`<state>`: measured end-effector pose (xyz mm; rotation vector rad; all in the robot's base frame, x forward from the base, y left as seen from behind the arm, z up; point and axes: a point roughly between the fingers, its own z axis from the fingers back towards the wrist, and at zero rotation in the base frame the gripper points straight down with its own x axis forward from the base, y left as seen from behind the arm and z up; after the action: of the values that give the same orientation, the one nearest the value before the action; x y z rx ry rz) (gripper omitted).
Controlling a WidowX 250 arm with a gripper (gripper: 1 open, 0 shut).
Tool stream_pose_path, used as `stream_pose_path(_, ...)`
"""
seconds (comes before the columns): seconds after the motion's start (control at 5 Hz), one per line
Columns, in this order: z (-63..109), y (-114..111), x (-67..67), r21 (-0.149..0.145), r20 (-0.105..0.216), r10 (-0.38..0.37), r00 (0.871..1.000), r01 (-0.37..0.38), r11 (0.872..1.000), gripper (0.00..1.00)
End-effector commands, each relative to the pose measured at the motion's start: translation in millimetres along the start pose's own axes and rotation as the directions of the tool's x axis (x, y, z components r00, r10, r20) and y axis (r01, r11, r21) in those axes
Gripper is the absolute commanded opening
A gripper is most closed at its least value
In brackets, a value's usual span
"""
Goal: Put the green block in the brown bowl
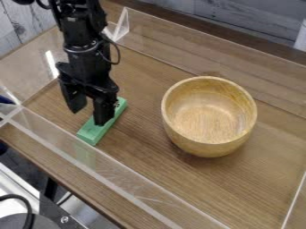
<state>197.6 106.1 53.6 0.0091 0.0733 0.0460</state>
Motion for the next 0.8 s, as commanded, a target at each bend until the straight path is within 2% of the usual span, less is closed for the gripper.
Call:
stream_pose_path(0.0,4.9,2.7,3.1,0.004,0.021,0.011,1.0,-0.011,1.0,1.0)
stream_pose_path(0.6,6.0,1.0,3.6,-0.012,0.017,0.021,1.0,-0.021,1.0,1.0)
